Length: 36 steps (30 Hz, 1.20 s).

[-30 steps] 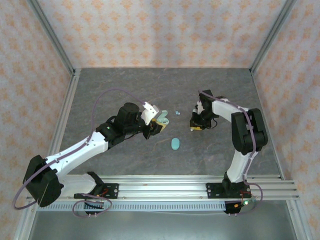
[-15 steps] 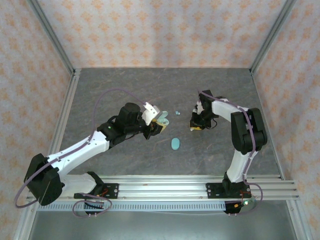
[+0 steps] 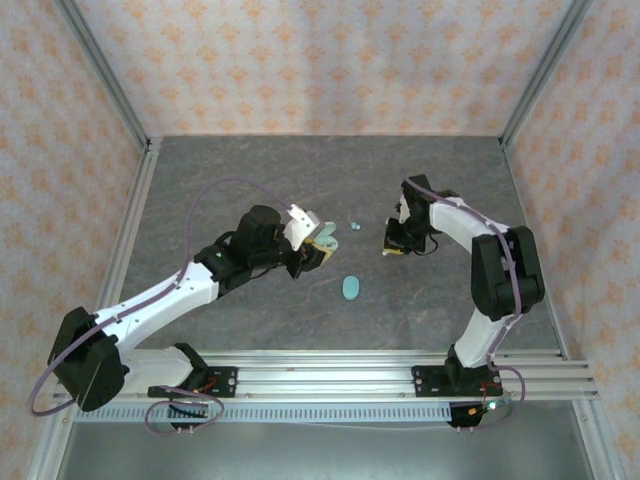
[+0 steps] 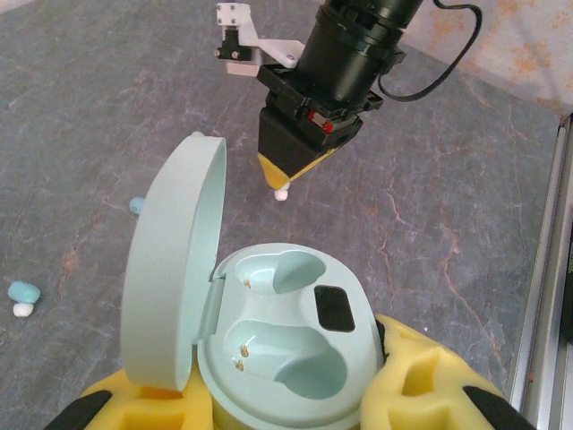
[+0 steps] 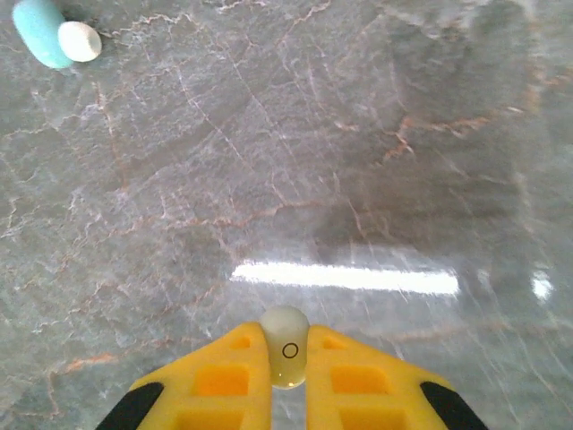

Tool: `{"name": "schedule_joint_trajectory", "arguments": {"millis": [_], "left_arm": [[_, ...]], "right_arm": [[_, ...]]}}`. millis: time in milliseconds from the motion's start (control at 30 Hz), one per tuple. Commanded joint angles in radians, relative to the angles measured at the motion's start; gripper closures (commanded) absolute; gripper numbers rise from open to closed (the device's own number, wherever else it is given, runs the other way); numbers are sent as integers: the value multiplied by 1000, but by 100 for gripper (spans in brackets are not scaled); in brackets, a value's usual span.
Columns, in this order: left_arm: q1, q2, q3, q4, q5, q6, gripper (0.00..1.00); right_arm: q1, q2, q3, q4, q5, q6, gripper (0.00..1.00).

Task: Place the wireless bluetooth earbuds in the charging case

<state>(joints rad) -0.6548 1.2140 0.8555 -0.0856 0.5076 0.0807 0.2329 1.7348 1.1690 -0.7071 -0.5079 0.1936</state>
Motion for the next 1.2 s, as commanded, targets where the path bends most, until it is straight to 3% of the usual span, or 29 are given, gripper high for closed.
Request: {"name": "schedule_joint_trajectory", "arguments": {"millis": [0,200,567,900,1167], "left_arm": [[0,-49,-14,95,6,26,94],[0,-71,-30,181,30,53,95],[-2,-38,15,244,89,48,95],[-3,-50,0,316,134,45,95],[-5,-50,20,266,139,72,95]], "right_arm": [[4,-110,46,-128,102,54,87],[41,-318,82,-247,122,140,87],[252,-578,311,-377,186,305,89],[496,-557,416,-270,244,396,90],[558,-467,423,-228,250,390,90]]}}
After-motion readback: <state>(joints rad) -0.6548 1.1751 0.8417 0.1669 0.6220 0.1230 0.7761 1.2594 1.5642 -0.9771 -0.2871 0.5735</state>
